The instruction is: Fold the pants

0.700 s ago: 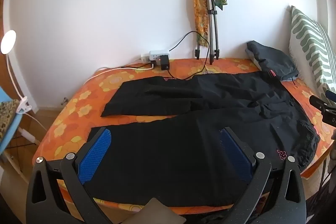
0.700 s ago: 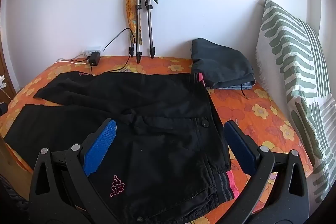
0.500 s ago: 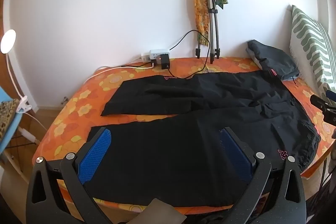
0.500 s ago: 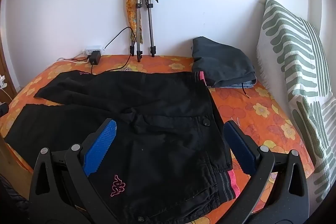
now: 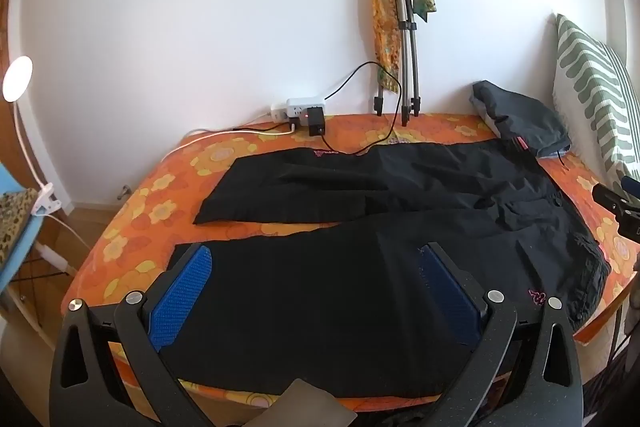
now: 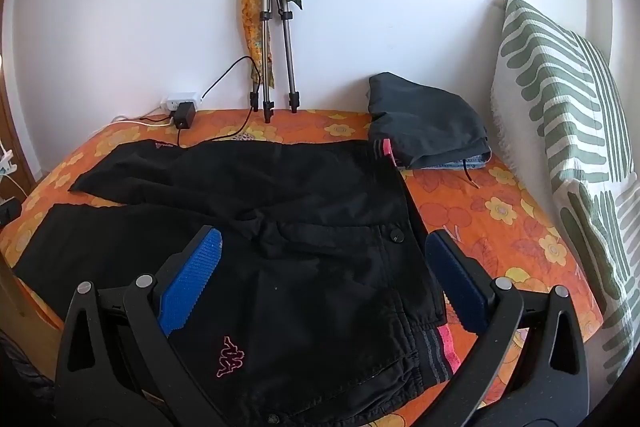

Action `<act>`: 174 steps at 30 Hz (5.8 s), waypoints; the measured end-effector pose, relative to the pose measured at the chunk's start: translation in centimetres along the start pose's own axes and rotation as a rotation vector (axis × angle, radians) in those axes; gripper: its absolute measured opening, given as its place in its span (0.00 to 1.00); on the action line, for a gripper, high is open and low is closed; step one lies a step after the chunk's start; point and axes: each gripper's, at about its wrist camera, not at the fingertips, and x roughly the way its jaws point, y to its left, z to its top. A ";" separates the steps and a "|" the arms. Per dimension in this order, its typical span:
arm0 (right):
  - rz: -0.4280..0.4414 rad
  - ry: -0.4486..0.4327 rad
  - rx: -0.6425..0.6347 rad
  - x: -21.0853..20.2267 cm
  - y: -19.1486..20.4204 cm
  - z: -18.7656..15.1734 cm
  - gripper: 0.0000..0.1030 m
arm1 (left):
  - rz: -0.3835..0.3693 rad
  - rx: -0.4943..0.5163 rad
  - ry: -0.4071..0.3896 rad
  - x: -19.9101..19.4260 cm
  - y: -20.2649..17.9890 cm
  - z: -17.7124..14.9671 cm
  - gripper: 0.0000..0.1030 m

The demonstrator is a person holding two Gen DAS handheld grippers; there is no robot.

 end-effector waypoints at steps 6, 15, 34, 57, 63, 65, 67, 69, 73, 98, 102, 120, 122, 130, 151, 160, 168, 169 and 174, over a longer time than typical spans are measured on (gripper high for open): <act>0.002 -0.011 0.008 -0.3 0.0 0.2 1.00 | -0.001 -0.001 -0.001 -0.2 0.2 0.3 1.00; -0.001 -0.008 0.009 -0.3 0.0 0.3 1.00 | -0.003 -0.001 0.001 -0.2 0.1 0.4 1.00; 0.000 -0.008 0.011 -0.3 -0.1 0.4 1.00 | -0.003 -0.004 0.001 -0.2 0.1 0.4 1.00; 0.001 -0.010 0.013 -0.4 -0.1 0.4 1.00 | 0.000 -0.005 0.000 -0.2 0.0 0.4 1.00; 0.001 -0.010 0.013 -0.4 -0.1 0.4 1.00 | 0.000 -0.003 0.000 -0.2 0.0 0.4 1.00; 0.001 -0.010 0.014 -0.4 -0.1 0.4 1.00 | -0.004 -0.002 0.002 -0.2 -0.1 0.4 1.00; 0.002 -0.010 0.014 -0.4 -0.1 0.4 1.00 | -0.006 -0.001 0.002 -0.2 -0.2 0.3 1.00; 0.002 -0.012 0.014 -0.5 -0.1 0.4 1.00 | -0.006 0.001 0.002 -0.1 -0.2 0.3 1.00; 0.000 -0.014 0.013 -0.4 0.1 0.6 1.00 | -0.009 0.002 0.000 -0.2 -0.3 0.3 1.00; 0.008 -0.096 0.024 -0.3 -1.6 2.0 1.00 | -0.092 -0.128 0.068 3.3 5.9 2.9 0.79; 0.015 -0.103 0.039 0.0 -2.0 2.0 1.00 | -0.098 -0.168 0.082 4.0 8.0 3.2 0.66; 0.196 -0.020 0.083 2.9 -2.8 4.7 1.00 | -0.018 -0.140 0.102 6.8 14.0 6.6 0.45; 0.197 0.001 0.045 3.5 -2.6 5.9 1.00 | 0.003 -0.148 0.101 7.5 14.8 7.4 0.45; 0.203 0.013 -0.206 8.0 -0.8 11.0 0.99 | 0.031 -0.162 0.148 11.7 16.5 10.0 0.45; 0.464 0.327 -0.651 30.4 9.3 12.8 0.79 | -0.041 -0.338 0.528 33.9 16.0 13.8 0.43; 0.504 0.387 -0.751 35.8 12.0 11.4 0.79 | 0.006 -0.375 0.590 39.7 16.4 13.3 0.43; 0.521 0.417 -0.780 38.0 12.1 10.9 0.79 | 0.060 -0.367 0.615 41.6 16.5 12.8 0.43; 0.526 0.419 -0.780 38.1 12.0 10.9 0.79 | 0.067 -0.362 0.613 41.7 16.5 12.8 0.43; 0.558 0.432 -0.778 38.5 12.0 11.2 0.79 | 0.090 -0.335 0.583 41.9 16.1 12.5 0.41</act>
